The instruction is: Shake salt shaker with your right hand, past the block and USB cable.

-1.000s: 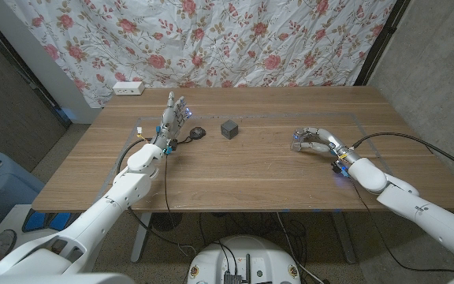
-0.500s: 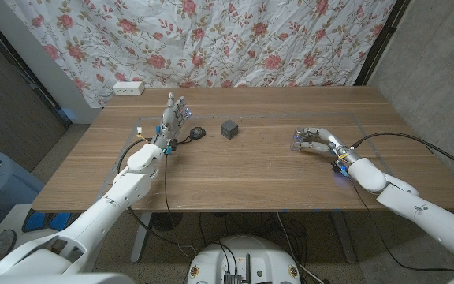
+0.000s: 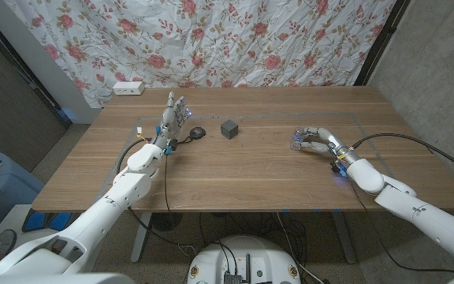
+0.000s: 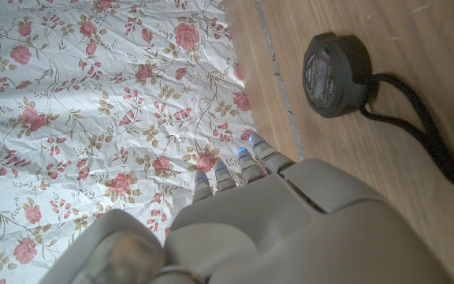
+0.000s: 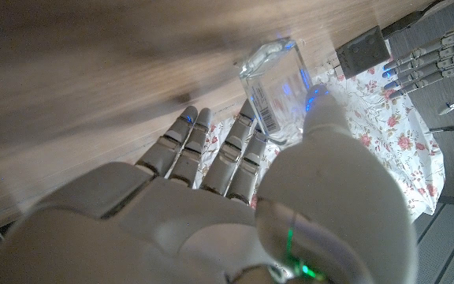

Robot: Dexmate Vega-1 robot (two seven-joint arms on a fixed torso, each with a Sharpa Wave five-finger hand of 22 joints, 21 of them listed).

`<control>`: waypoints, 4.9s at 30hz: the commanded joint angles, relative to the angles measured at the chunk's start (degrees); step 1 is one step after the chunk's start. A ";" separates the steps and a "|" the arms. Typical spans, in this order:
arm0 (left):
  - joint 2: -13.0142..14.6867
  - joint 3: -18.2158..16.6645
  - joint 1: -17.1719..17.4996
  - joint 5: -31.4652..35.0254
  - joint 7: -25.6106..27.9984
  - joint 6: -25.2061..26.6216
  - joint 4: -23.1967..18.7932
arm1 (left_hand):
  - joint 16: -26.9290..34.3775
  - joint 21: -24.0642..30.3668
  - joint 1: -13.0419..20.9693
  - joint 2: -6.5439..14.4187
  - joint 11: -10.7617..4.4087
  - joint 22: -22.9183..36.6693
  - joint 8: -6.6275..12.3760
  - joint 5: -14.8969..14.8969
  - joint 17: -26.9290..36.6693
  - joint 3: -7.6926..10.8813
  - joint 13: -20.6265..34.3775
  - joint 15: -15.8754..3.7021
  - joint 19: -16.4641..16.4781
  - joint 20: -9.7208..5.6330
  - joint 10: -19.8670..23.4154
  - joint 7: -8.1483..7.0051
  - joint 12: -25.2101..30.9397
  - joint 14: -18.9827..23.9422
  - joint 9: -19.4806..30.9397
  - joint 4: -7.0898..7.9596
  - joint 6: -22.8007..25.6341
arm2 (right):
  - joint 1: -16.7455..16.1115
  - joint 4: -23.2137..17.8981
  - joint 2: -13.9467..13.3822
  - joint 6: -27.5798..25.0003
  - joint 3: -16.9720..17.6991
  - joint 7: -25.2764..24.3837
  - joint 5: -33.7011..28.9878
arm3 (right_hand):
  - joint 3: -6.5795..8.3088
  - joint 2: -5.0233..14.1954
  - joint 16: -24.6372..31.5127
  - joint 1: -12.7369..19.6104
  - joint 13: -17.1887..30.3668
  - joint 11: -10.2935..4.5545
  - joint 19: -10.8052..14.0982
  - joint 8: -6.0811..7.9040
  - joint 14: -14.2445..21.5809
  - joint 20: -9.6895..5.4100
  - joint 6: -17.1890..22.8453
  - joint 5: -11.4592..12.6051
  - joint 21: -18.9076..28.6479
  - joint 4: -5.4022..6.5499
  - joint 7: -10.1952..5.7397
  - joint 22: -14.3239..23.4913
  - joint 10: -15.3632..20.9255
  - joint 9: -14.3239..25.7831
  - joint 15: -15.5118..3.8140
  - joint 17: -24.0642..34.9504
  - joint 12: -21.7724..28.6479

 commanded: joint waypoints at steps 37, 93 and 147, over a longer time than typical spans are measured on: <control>0.01 0.00 0.03 0.00 0.03 0.01 -0.05 | 0.30 0.25 -0.01 5.78 -0.58 0.27 0.24 0.25 0.34 -0.10 0.22 -6.09 0.27 -1.34 -0.08 -0.49 0.20 0.09 0.35 0.35 0.15 | -4.95 -14.14 -1.31 -9.92 3.76 -14.52 -9.57 | -0.13 3.69 0.98 0.72 0.37 -0.03 1.05 1.58 2.25 -1.91 2.92 -2.41 0.10 0.64 -0.18 0.17 3.24 0.13 -8.59 0.38 -0.12; 0.03 -0.01 0.02 -0.02 0.00 0.03 -0.04 | 0.30 0.26 -0.01 5.78 -0.47 0.27 0.23 0.25 0.34 -0.11 0.22 -6.10 0.29 -1.34 -0.02 -0.46 0.23 0.11 0.35 0.35 0.15 | 3.53 -8.86 0.72 -20.05 -6.95 -50.59 -39.74 | -0.30 4.27 2.01 0.83 0.89 -0.03 2.75 2.18 6.01 -2.09 3.66 -4.23 0.38 0.32 -0.14 0.15 4.98 0.11 -8.87 0.74 -0.19; 0.03 -0.01 0.02 -0.01 -0.01 0.01 -0.03 | 0.28 0.25 -0.01 5.78 -0.64 0.27 0.25 0.26 0.34 -0.10 0.22 -6.13 0.28 -1.37 -0.03 -0.46 0.22 0.07 0.35 0.35 0.20 | 3.31 -8.48 4.29 -40.33 -1.24 -52.03 -77.12 | 0.27 4.38 1.00 0.84 1.05 -0.09 3.07 2.36 7.77 -1.60 3.38 -5.38 0.14 -0.13 -0.11 0.13 5.12 0.10 -9.20 0.28 -0.68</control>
